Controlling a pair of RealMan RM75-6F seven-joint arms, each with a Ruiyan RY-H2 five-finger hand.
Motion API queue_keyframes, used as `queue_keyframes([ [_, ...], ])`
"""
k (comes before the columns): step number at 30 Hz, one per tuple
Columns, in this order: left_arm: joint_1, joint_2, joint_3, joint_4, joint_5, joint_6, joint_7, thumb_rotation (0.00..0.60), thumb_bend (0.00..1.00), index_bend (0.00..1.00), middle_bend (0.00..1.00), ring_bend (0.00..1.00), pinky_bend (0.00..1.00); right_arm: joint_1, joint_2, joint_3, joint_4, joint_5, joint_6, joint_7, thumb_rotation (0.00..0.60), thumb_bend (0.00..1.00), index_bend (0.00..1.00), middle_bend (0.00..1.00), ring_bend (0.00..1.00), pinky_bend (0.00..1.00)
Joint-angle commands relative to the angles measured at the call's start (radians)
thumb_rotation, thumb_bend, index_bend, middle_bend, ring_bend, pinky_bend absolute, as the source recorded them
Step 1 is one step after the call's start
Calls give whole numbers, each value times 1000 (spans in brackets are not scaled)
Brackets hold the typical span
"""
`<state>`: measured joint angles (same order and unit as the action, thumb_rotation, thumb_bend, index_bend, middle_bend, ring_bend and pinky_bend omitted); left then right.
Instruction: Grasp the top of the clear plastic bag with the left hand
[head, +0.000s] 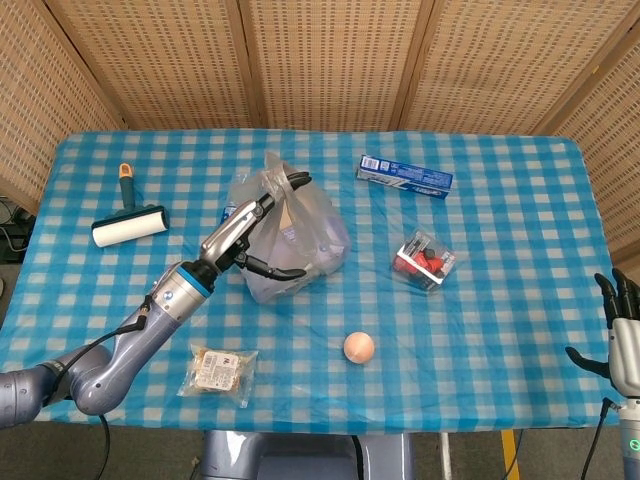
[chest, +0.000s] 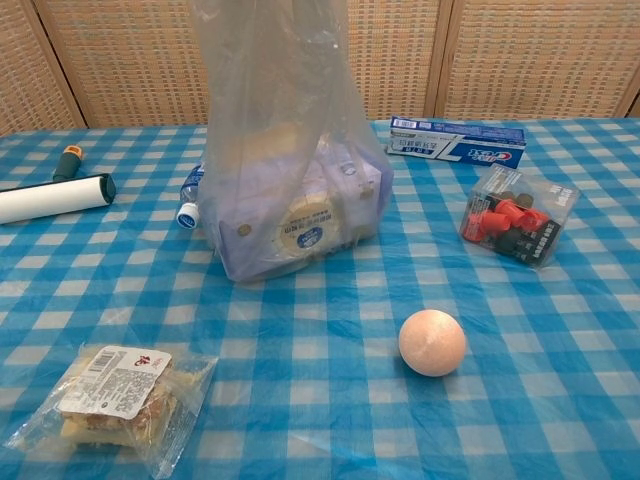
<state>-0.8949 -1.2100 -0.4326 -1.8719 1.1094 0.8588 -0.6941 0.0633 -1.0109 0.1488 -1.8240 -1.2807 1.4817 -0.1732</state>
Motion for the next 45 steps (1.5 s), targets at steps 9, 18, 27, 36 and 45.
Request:
queue_keyframes([
  [9,-32,-113,-100,86,17,-25,-241,600,0,195,81,41,0,4,-6,0,4,9,-5,-12,600,0,0,0,0,0],
  [18,-75,-179,-142,114,-61,-109,-353,600,0,624,615,489,242,5,-10,0,3,11,-2,-22,600,0,0,0,0,0],
  [27,-73,-201,-178,113,-113,-185,-427,600,0,884,792,724,719,6,-8,0,5,13,-6,-17,600,0,0,0,0,0],
  [36,-48,-168,-182,123,-83,-233,-414,600,213,1000,957,968,1000,5,-7,0,4,11,-2,-15,600,0,0,0,0,0],
  [45,-34,-73,-160,50,-149,-68,-107,600,948,1000,987,986,1000,6,-7,-4,1,6,-4,-15,600,0,0,0,0,0],
])
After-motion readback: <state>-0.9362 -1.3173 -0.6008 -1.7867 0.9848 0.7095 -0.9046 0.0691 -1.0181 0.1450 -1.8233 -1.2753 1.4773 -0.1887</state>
